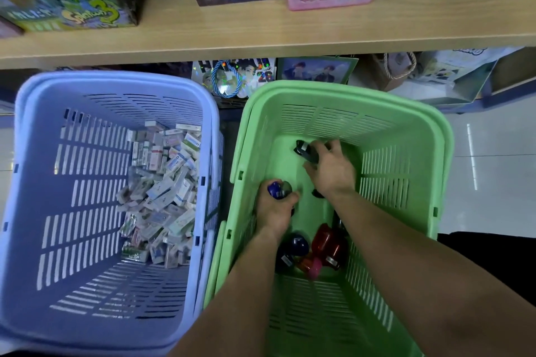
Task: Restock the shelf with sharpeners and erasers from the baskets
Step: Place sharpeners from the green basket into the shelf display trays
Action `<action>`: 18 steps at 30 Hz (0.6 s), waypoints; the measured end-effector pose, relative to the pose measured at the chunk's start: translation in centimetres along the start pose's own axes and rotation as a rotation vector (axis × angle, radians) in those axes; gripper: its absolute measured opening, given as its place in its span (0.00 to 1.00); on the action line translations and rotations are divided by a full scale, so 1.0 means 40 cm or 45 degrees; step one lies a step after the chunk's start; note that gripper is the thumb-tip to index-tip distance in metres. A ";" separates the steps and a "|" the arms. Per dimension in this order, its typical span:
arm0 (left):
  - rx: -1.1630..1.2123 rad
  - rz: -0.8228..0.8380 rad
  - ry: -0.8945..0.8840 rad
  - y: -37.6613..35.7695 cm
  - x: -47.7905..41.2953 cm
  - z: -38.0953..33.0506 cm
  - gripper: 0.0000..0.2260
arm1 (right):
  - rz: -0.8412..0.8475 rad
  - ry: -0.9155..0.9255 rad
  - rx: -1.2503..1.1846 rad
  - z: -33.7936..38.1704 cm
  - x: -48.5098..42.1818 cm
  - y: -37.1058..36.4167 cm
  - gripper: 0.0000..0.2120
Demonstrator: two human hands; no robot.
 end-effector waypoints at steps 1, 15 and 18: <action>0.001 0.004 -0.002 0.000 0.003 -0.002 0.20 | -0.022 0.003 -0.029 0.000 0.002 0.003 0.24; 0.155 0.151 -0.230 -0.016 0.177 -0.241 0.19 | -0.165 -0.215 -1.190 0.033 0.217 0.210 0.13; 0.206 0.194 -0.306 -0.003 0.258 -0.330 0.19 | -0.193 -0.164 -1.328 0.074 0.285 0.312 0.12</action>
Point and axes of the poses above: each hand's wrist, its own x-axis away from the middle knuckle, its own y-axis out of the back of the hand, z = x × y, the point moved 7 cm from there along -x, towards the middle knuckle, and after that the axes turned 4 degrees about y, right-handed, at the moved point
